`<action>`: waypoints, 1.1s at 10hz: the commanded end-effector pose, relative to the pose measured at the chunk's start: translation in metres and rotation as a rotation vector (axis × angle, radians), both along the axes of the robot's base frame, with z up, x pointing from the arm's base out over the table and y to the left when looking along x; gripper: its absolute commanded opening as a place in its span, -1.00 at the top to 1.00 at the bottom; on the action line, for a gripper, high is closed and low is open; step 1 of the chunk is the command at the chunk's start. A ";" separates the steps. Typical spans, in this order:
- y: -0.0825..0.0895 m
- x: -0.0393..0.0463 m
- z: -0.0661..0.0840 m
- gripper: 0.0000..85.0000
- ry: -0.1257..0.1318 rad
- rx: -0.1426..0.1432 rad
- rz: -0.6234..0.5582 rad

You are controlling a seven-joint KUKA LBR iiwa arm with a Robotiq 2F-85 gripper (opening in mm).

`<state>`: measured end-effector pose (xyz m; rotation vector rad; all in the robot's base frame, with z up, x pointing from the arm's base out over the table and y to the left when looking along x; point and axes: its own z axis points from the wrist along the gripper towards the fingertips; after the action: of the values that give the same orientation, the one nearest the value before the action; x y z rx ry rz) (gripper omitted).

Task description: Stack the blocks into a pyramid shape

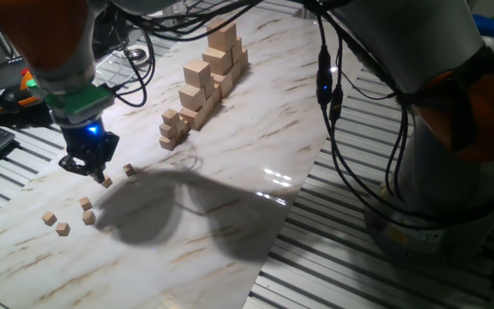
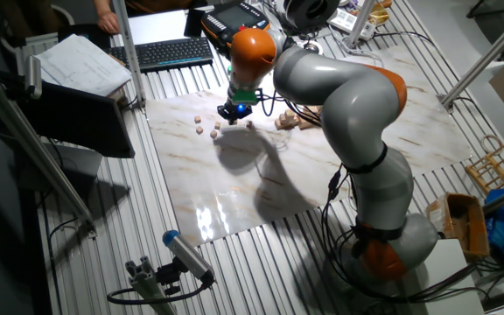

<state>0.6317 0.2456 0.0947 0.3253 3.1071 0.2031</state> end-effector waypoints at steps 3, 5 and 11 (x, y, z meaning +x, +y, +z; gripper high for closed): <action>0.007 0.0042 -0.011 1.00 -0.011 0.009 -0.002; 0.009 0.0010 -0.012 1.00 -0.006 0.015 -0.005; 0.009 -0.0152 -0.008 1.00 0.011 0.015 0.012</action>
<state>0.6166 0.2546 0.0869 0.2992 3.1233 0.2236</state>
